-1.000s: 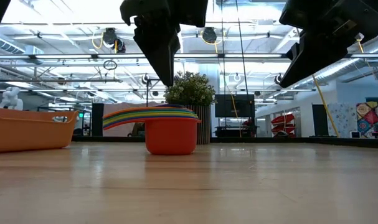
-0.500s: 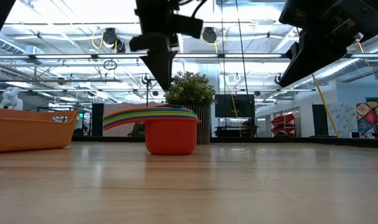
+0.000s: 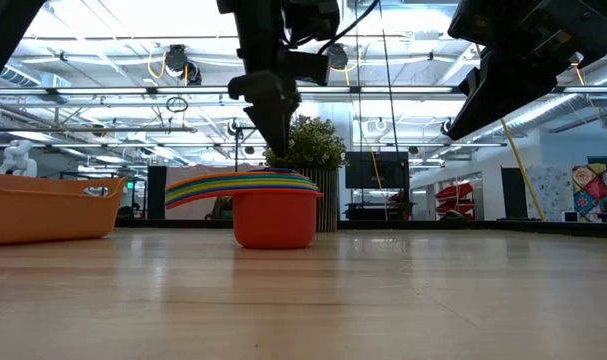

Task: Nest measuring cups in basket
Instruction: Stack the dark blue measuring cup on top of the orange measuring cup

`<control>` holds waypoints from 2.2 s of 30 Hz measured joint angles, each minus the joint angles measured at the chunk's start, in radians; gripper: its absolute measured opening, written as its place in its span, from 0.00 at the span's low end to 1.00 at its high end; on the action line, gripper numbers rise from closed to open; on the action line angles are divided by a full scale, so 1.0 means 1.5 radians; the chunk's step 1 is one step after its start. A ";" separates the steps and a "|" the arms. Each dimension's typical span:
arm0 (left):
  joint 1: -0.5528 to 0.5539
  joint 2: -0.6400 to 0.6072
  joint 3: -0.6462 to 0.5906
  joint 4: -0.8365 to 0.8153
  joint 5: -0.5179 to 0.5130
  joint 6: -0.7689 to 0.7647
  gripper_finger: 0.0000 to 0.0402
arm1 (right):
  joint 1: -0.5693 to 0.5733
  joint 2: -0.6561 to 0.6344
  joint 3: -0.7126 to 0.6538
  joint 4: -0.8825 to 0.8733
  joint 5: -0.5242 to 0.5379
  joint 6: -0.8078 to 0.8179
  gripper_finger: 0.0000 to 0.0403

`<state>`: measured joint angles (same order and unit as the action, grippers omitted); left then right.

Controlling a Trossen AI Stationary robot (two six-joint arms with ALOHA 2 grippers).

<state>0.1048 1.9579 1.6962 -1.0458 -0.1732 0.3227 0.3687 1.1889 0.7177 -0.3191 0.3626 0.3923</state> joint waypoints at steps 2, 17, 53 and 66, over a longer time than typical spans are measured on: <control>0.002 0.000 0.000 -0.001 0.013 0.007 0.28 | 0.000 0.000 0.000 0.000 0.000 0.000 0.00; 0.004 0.002 -0.122 0.097 0.013 0.009 0.28 | 0.005 0.000 0.000 0.000 -0.001 0.010 0.00; -0.070 -0.006 -0.121 -0.122 0.151 -0.140 0.28 | 0.004 0.000 0.000 0.003 -0.001 0.010 0.00; -0.089 -0.006 -0.121 -0.122 0.150 -0.177 0.28 | 0.004 0.000 0.000 0.005 -0.001 0.010 0.00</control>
<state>-0.0286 1.9495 1.5143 -1.2282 0.0523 0.0565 0.3752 1.1892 0.7177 -0.3115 0.3611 0.4072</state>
